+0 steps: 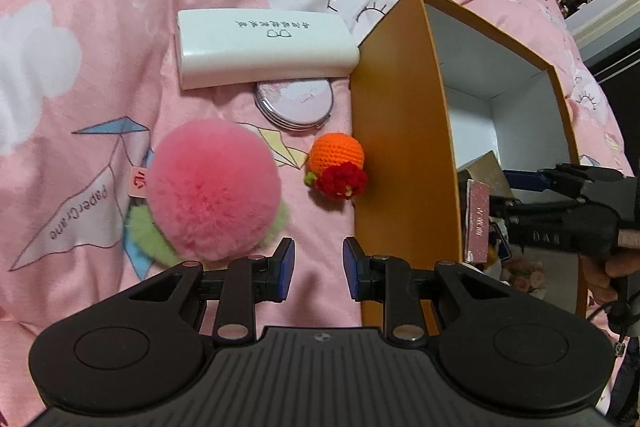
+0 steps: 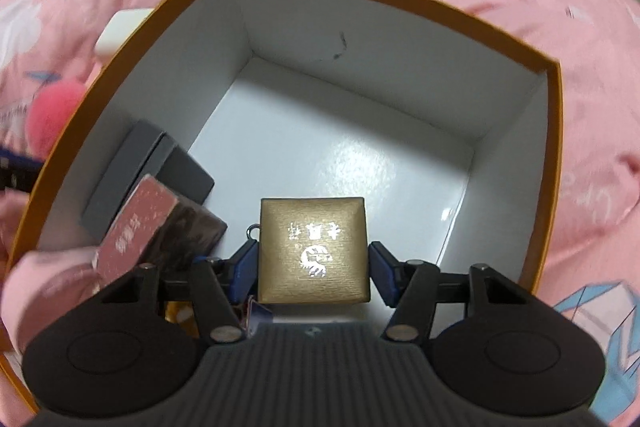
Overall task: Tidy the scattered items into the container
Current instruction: 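Lower the gold box into the box and open the right gripper, then move the left gripper to the pink pompom while right moves to orange fruit, then close the left gripper on the pompom while right grasps the orange crochet fruit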
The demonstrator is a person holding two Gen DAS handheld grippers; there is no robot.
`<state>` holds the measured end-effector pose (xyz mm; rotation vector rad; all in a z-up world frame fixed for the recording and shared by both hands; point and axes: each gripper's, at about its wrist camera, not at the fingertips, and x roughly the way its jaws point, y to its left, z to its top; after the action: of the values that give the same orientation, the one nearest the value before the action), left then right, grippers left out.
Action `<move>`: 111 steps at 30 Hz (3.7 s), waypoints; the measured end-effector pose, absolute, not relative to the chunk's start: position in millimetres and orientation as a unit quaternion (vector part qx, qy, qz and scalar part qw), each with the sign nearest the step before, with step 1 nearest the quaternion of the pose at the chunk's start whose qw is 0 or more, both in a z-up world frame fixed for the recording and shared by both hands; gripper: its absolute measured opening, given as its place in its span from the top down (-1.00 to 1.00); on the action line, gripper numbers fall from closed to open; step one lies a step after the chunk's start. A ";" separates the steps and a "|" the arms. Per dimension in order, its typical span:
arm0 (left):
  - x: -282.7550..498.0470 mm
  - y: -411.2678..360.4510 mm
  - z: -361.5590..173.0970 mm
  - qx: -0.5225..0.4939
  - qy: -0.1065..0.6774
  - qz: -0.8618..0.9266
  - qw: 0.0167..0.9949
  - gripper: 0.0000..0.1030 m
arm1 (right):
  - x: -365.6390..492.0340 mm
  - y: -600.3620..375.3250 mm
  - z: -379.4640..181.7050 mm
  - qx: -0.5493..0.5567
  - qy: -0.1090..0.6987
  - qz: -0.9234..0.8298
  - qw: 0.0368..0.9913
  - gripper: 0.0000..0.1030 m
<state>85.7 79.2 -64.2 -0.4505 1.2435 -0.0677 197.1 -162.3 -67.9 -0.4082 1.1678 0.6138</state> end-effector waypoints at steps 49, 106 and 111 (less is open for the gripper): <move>77.5 81.4 -71.5 -0.228 0.585 -0.027 0.778 0.43 | 246.0 -137.3 -58.1 -0.043 0.558 0.279 0.780 0.09; 49.8 94.3 -34.3 -0.071 0.466 0.046 0.881 -0.18 | 65.2 -40.5 -24.3 -0.447 0.206 0.474 0.730 -0.61; 57.8 100.1 -36.0 -0.055 0.472 0.044 0.879 -0.24 | 76.3 -20.1 -30.7 -0.488 0.231 0.497 0.680 -0.52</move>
<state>57.8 100.1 -36.0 -0.1147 0.9847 0.0916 76.3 -20.1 -30.7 -1.0950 0.5185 1.1163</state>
